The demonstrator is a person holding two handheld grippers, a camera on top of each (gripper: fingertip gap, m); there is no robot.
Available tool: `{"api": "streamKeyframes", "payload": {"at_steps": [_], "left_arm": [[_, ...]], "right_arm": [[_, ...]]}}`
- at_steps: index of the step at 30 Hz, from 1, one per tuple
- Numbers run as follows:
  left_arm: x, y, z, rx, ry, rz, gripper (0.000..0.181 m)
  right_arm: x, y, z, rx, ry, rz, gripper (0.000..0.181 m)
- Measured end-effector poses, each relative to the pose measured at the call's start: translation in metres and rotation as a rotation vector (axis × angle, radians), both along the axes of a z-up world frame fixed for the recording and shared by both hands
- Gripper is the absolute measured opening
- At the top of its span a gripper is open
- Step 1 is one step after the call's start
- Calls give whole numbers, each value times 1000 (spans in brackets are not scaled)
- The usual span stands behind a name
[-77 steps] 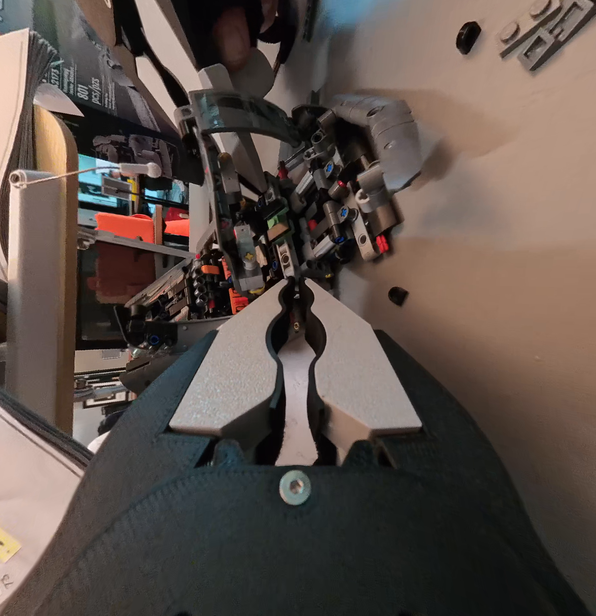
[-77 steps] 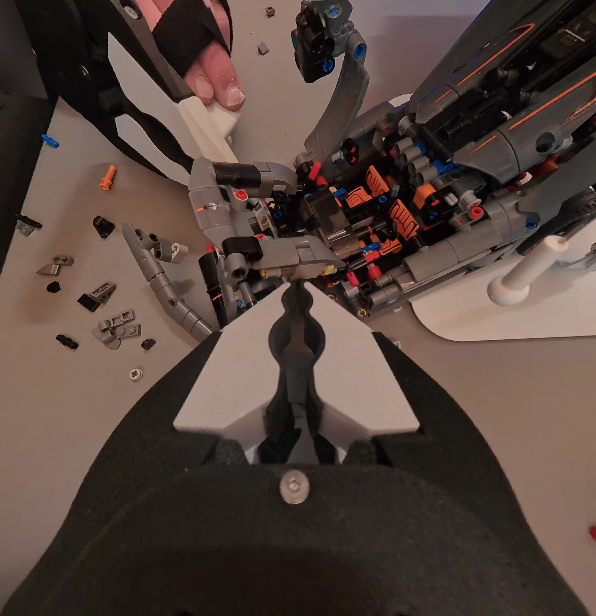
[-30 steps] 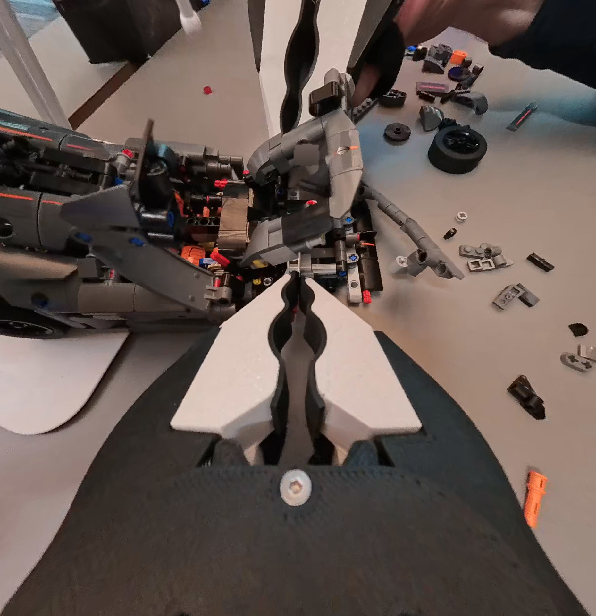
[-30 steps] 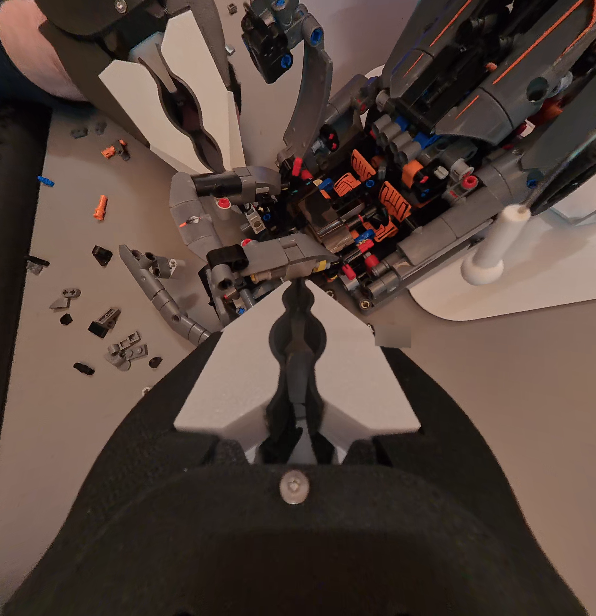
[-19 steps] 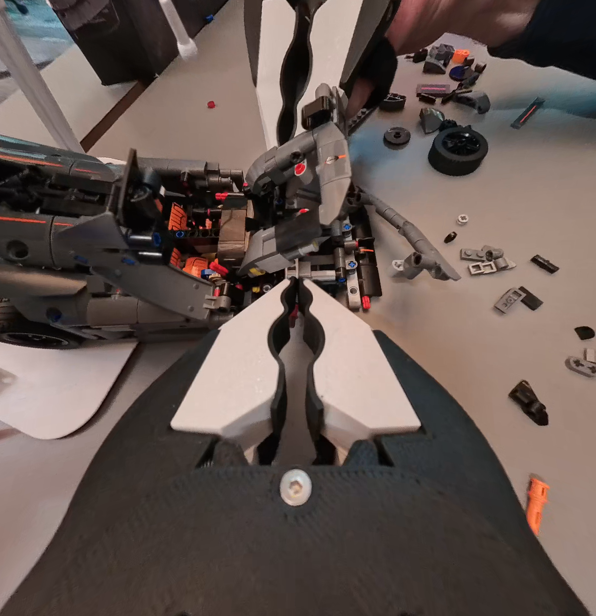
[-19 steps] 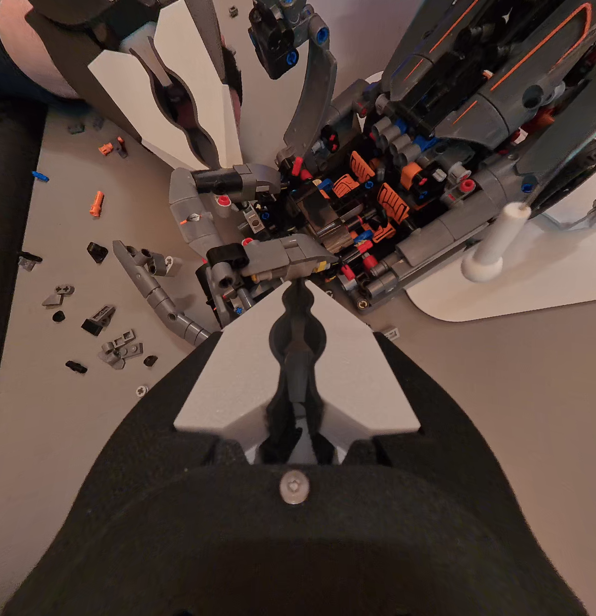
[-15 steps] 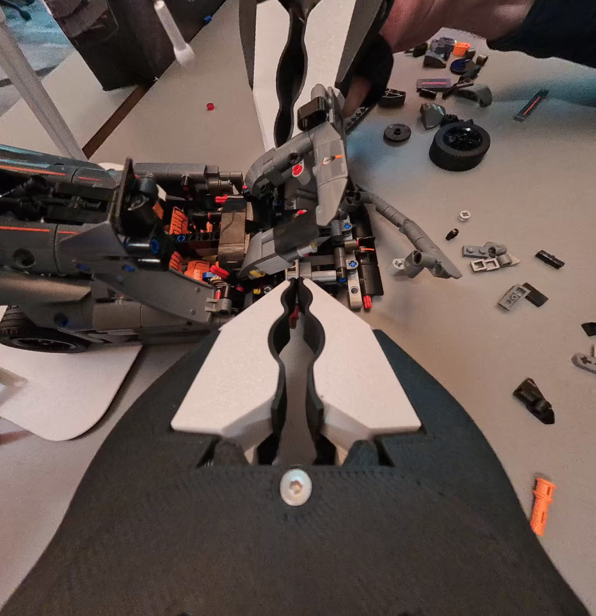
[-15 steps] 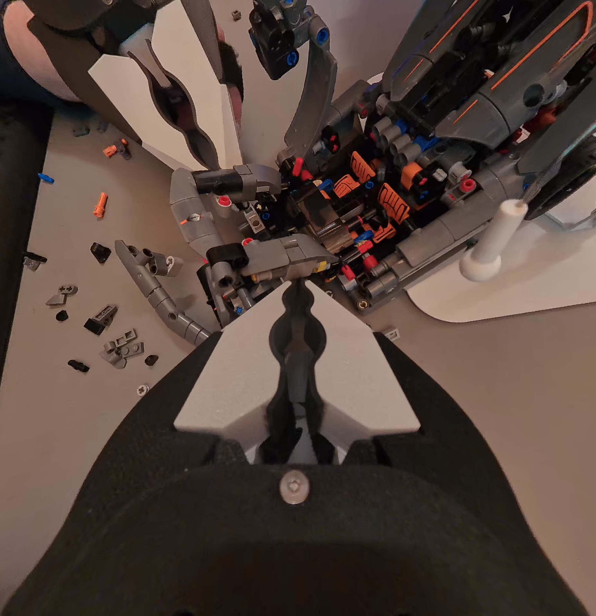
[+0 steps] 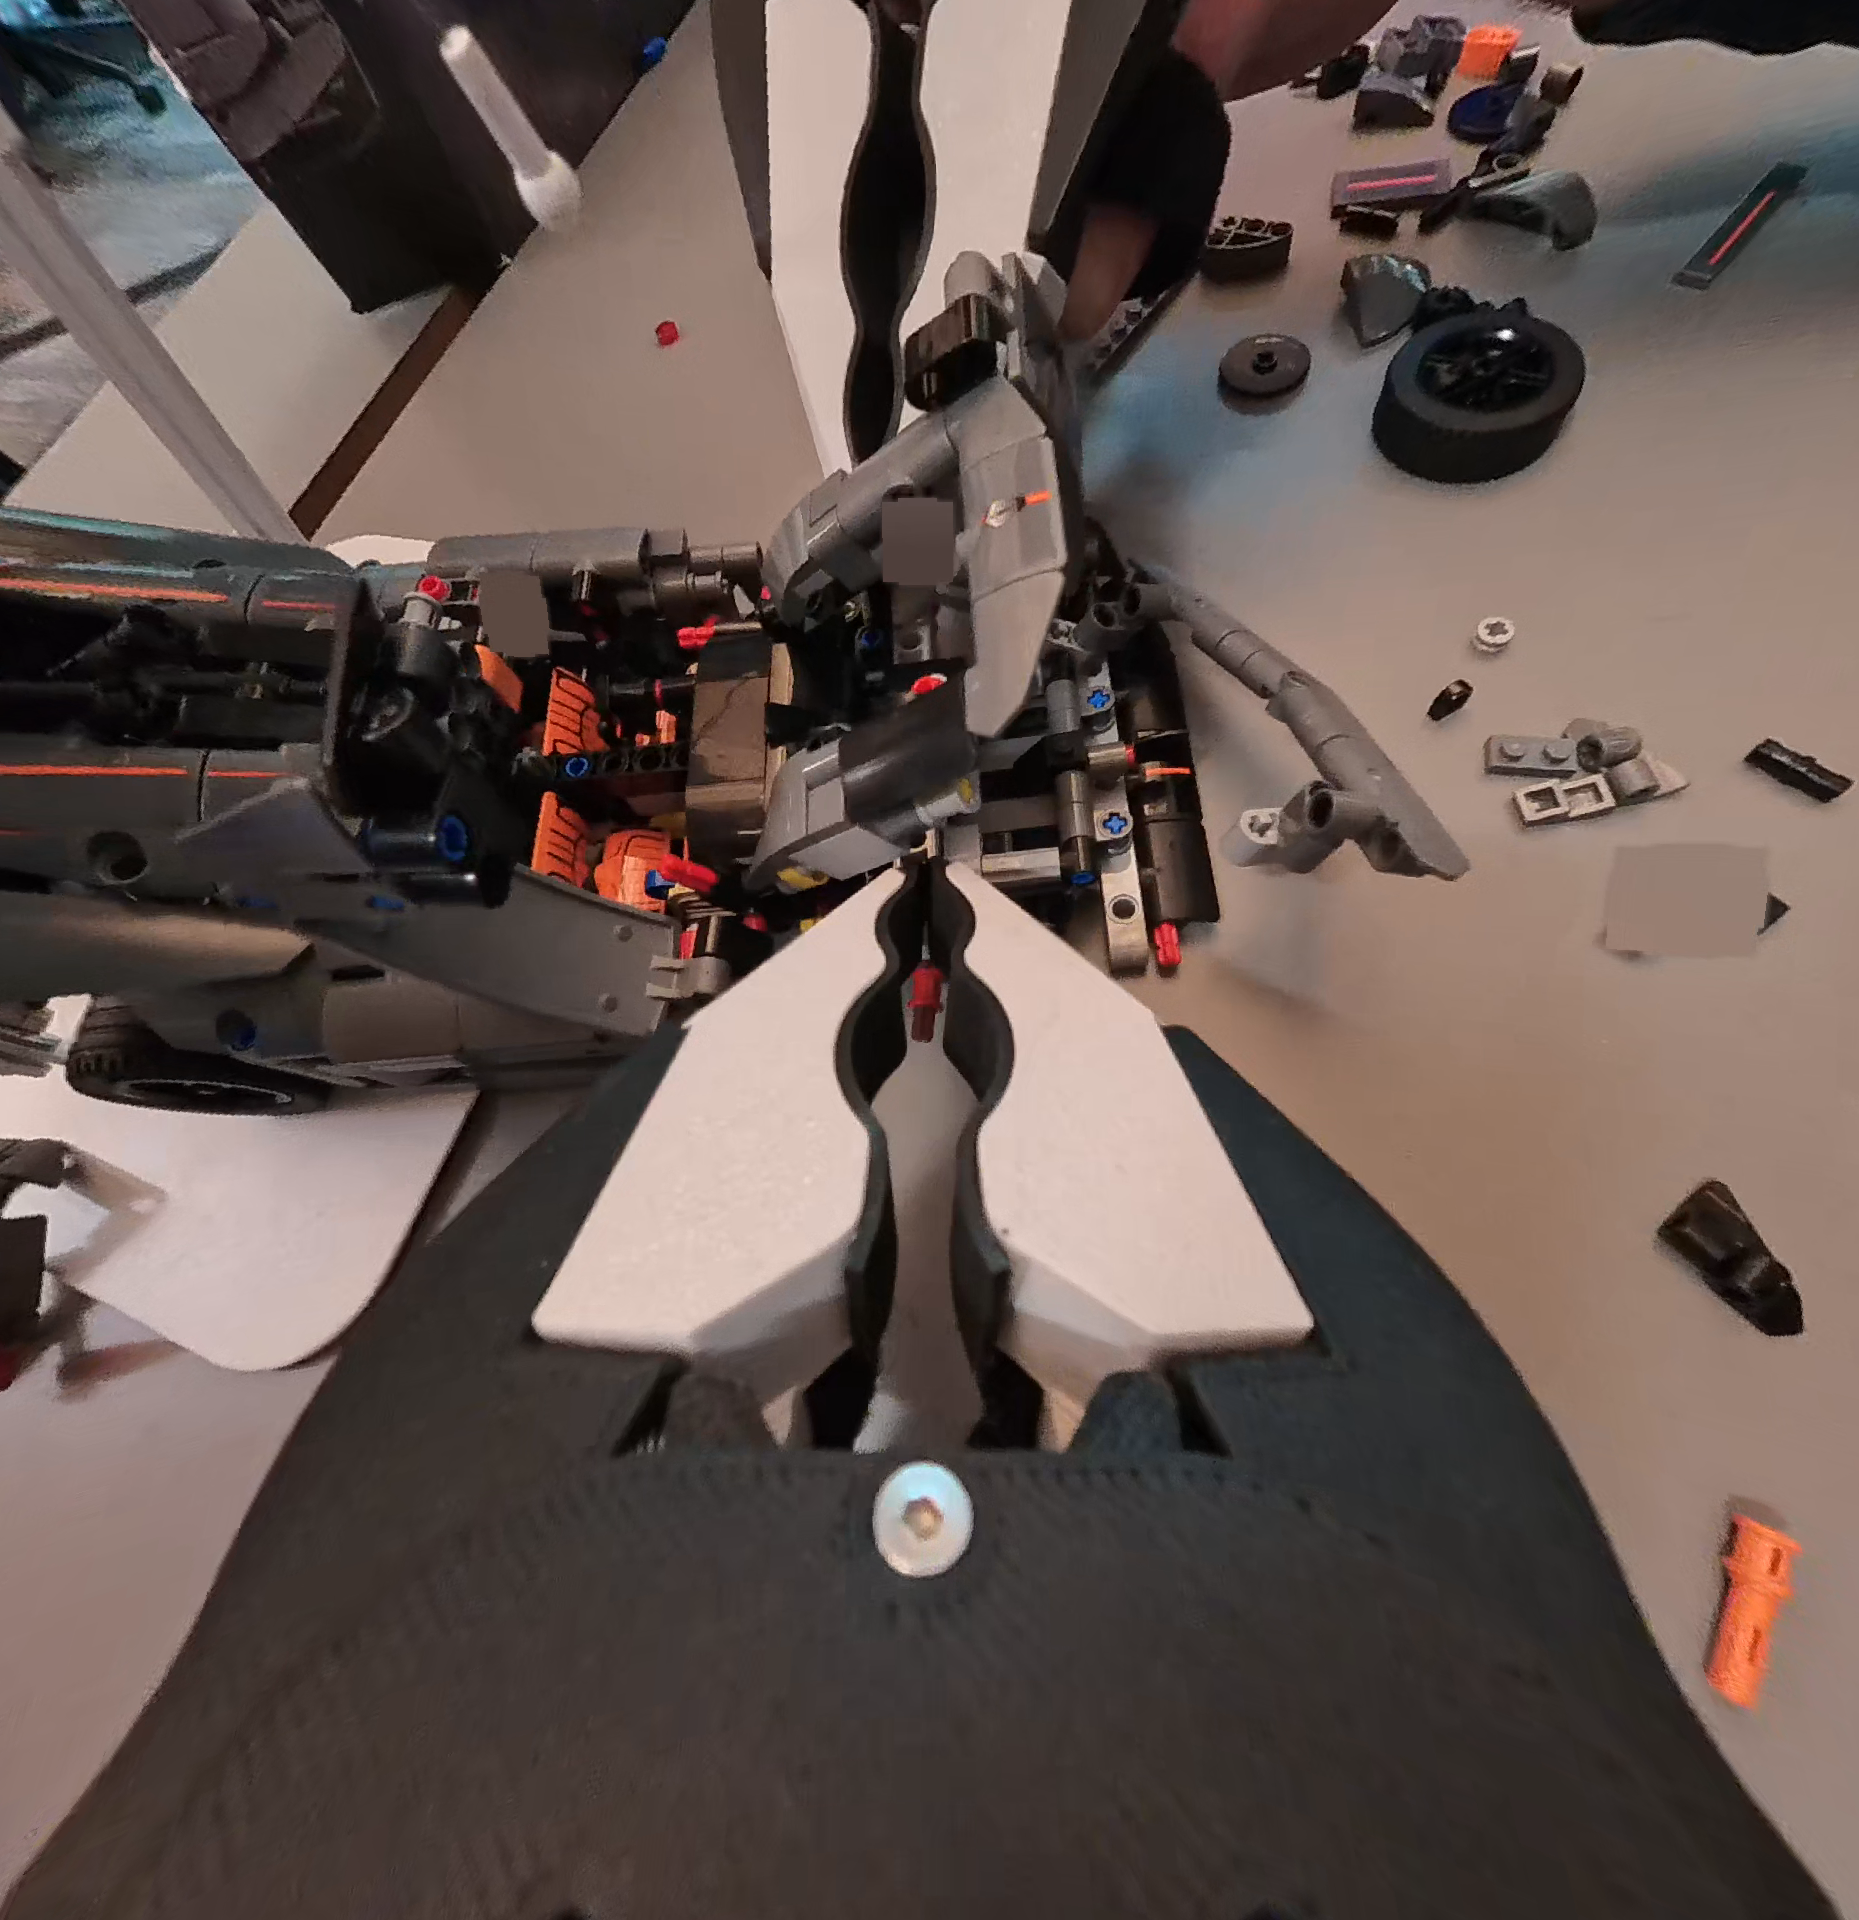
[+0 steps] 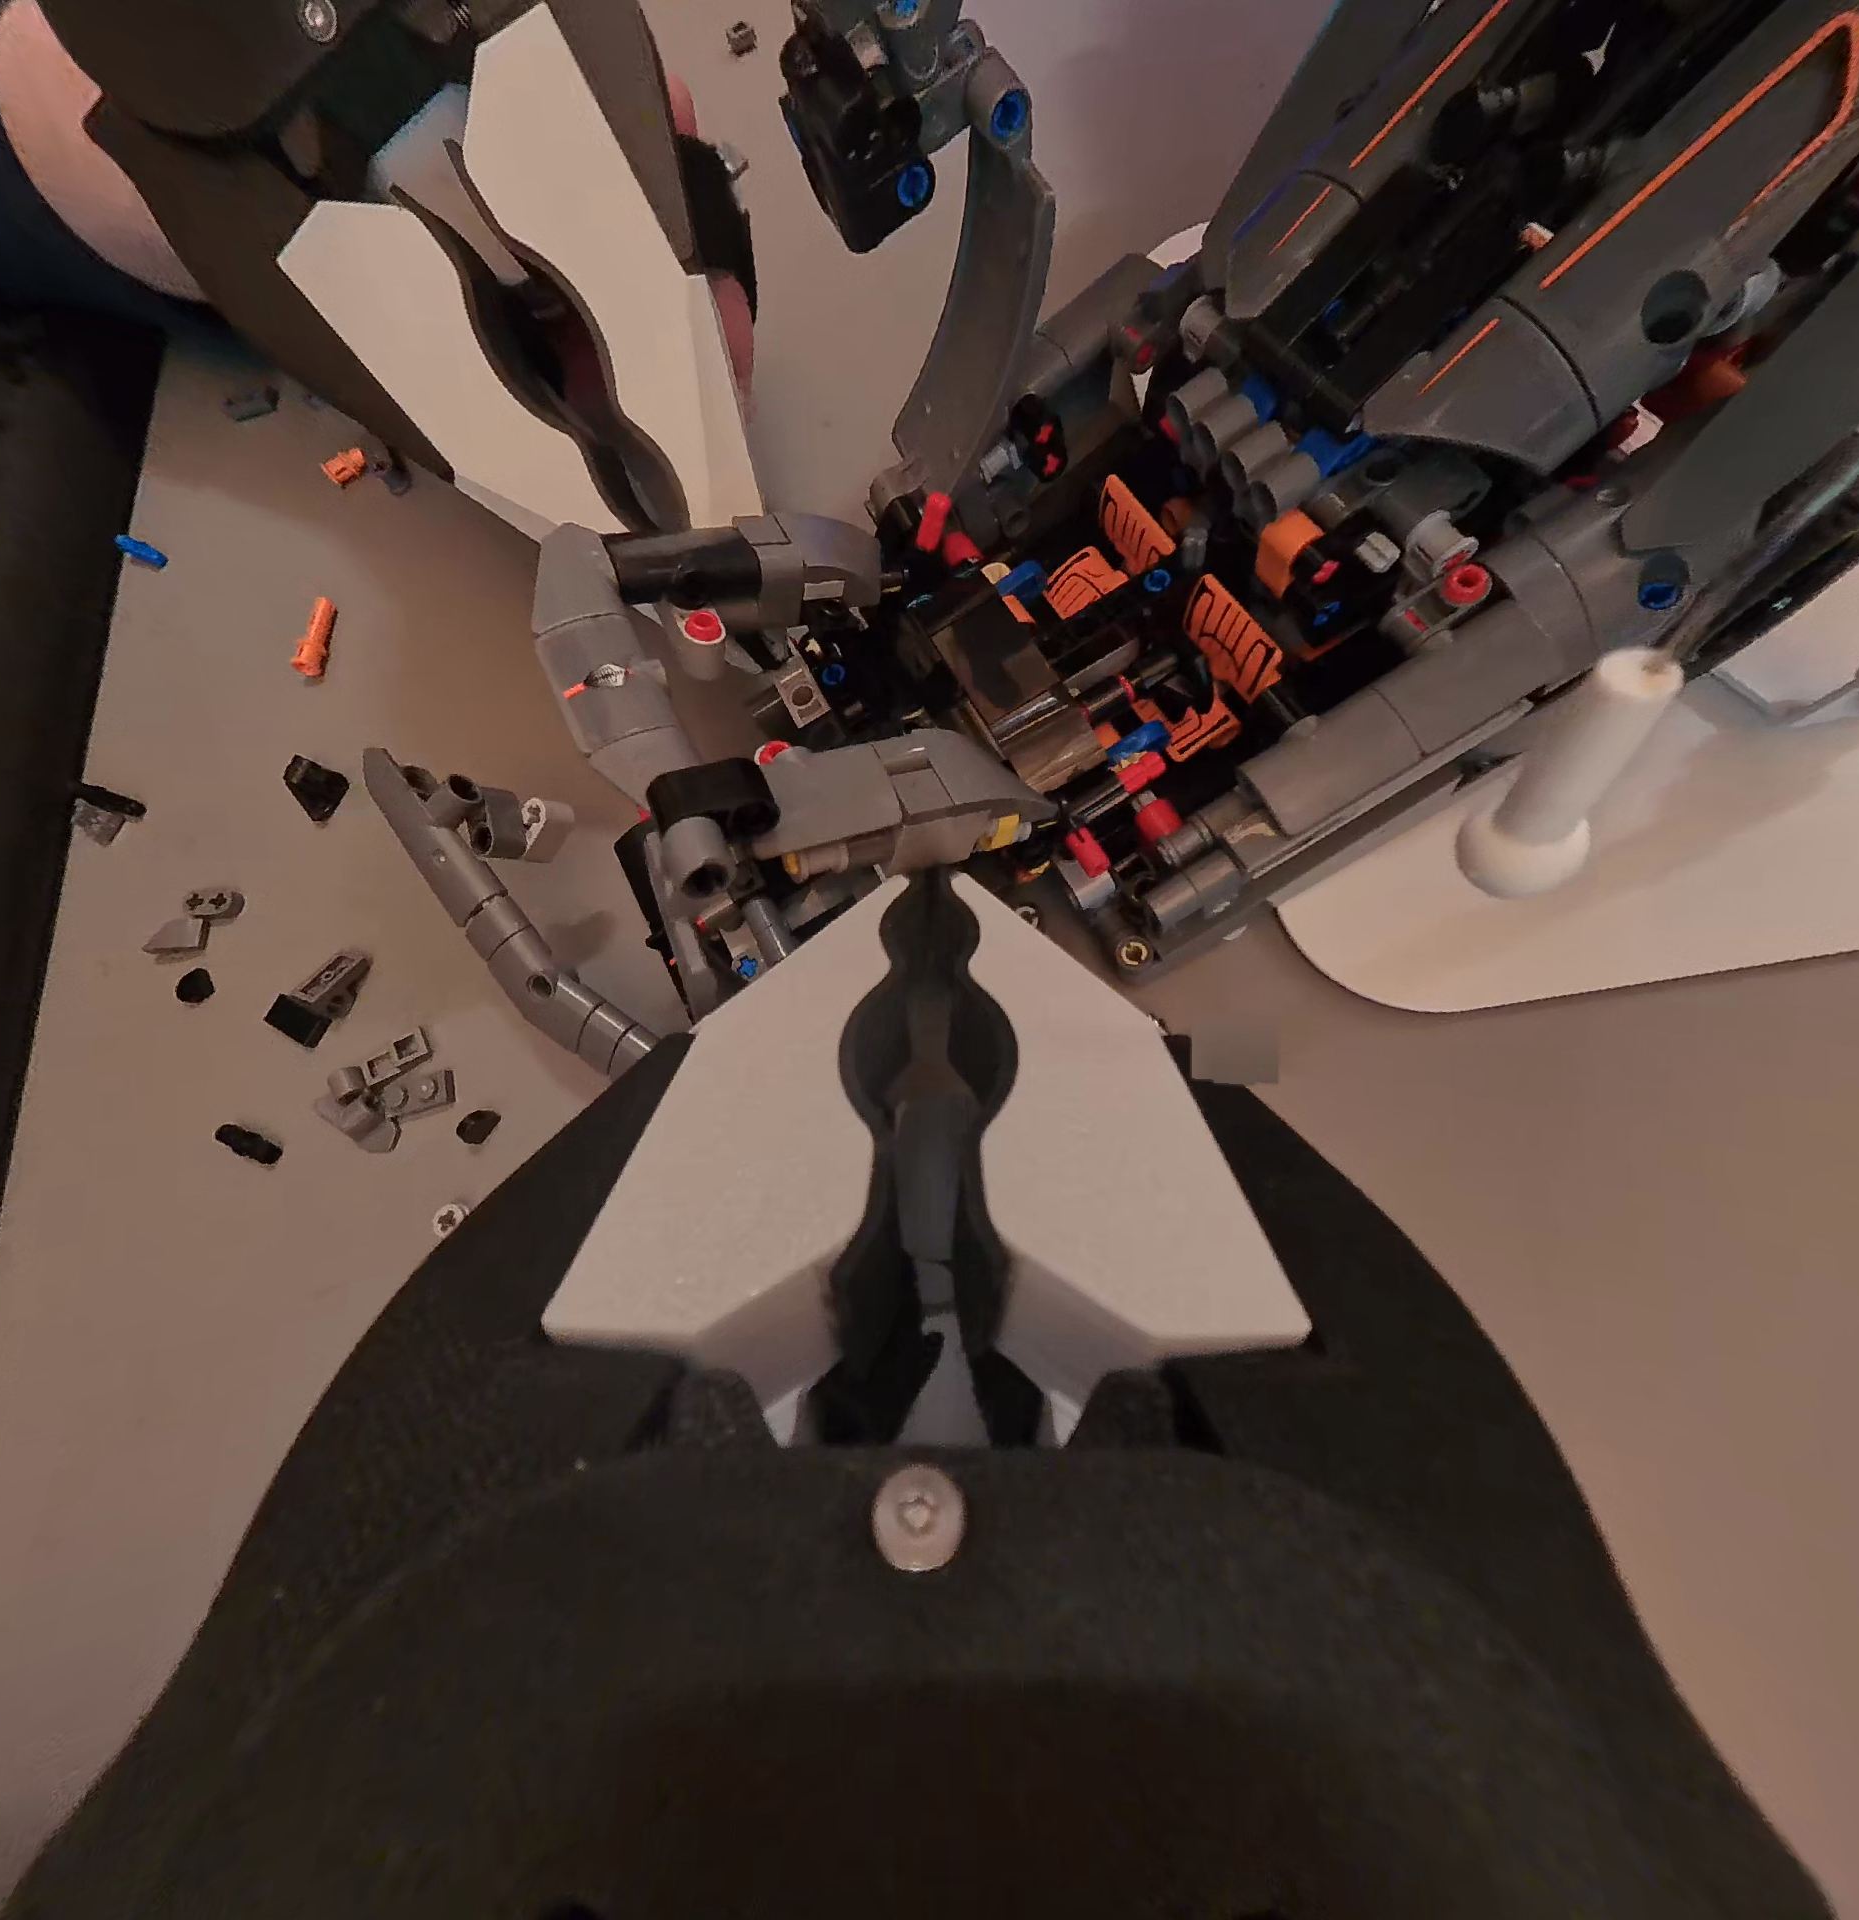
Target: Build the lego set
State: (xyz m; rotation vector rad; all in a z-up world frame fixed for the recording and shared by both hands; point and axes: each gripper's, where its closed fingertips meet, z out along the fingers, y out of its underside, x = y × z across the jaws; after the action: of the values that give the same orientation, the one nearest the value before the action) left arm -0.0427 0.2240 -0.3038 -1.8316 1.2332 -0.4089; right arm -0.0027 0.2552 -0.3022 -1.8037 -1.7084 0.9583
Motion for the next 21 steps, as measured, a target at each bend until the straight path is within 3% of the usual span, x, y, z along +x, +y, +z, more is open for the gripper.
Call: {"api": "streamKeyframes", "payload": {"at_steps": [9, 21], "left_arm": [[-1, 1, -1, -73, -40, 25, 0], [1, -3, -3, 41, -4, 71, 0]], "right_arm": [[0, 1, -1, 7, -42, -10, 0], [2, -4, -2, 84, -30, 14, 0]]}}
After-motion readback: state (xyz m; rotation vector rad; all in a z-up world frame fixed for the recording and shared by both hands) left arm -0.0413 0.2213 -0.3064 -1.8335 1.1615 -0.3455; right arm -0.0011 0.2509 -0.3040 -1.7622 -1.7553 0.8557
